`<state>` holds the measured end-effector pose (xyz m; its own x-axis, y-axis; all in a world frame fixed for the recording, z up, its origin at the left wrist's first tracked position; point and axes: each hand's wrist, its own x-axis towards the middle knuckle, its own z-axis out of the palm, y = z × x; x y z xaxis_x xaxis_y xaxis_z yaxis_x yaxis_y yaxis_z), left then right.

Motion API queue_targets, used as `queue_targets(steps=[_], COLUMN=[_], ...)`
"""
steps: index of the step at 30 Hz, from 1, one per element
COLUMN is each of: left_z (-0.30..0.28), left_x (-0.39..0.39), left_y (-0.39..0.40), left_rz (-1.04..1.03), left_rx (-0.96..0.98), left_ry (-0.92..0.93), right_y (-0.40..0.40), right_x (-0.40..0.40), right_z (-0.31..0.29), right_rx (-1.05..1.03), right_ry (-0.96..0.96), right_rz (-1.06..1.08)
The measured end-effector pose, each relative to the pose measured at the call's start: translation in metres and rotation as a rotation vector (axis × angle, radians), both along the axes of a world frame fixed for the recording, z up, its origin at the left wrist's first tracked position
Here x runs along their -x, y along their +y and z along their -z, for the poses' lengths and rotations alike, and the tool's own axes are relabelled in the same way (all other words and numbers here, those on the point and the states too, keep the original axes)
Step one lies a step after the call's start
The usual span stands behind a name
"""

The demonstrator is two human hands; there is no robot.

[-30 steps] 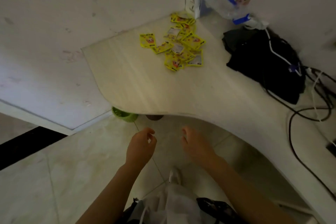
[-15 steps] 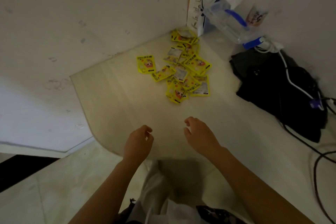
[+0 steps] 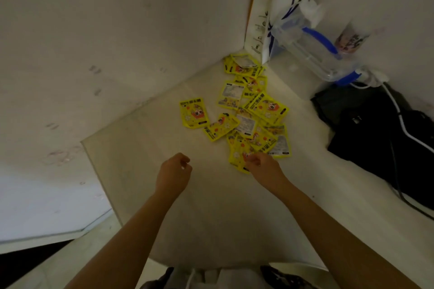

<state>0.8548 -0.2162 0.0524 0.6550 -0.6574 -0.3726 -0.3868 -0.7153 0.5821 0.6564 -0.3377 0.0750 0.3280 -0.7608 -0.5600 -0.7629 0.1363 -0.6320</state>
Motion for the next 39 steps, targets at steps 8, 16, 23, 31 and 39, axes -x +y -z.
queue_targets(steps=[8,16,23,31,39], left_z=[0.012,0.028,0.036,0.037,0.038], left_x=[-0.044,-0.074,-0.072,-0.073,-0.090], left_y=[-0.065,-0.127,-0.167,-0.170,-0.146], left_rz=[-0.072,-0.246,-0.258,-0.233,-0.207], left_rx=[-0.025,-0.040,-0.208,-0.221,-0.213], left_ry=[0.018,0.029,-0.077,-0.076,0.016], right_y=[-0.058,-0.104,-0.109,-0.091,-0.084], right_x=[-0.053,-0.111,-0.153,-0.165,-0.171], right_z=[0.010,0.036,0.055,0.054,0.066], right_rx=[-0.271,-0.348,-0.216,0.082,0.102], right_ry=[-0.110,0.029,0.149,0.397,0.399], right_rz=[0.091,0.156,0.058,-0.122,-0.083])
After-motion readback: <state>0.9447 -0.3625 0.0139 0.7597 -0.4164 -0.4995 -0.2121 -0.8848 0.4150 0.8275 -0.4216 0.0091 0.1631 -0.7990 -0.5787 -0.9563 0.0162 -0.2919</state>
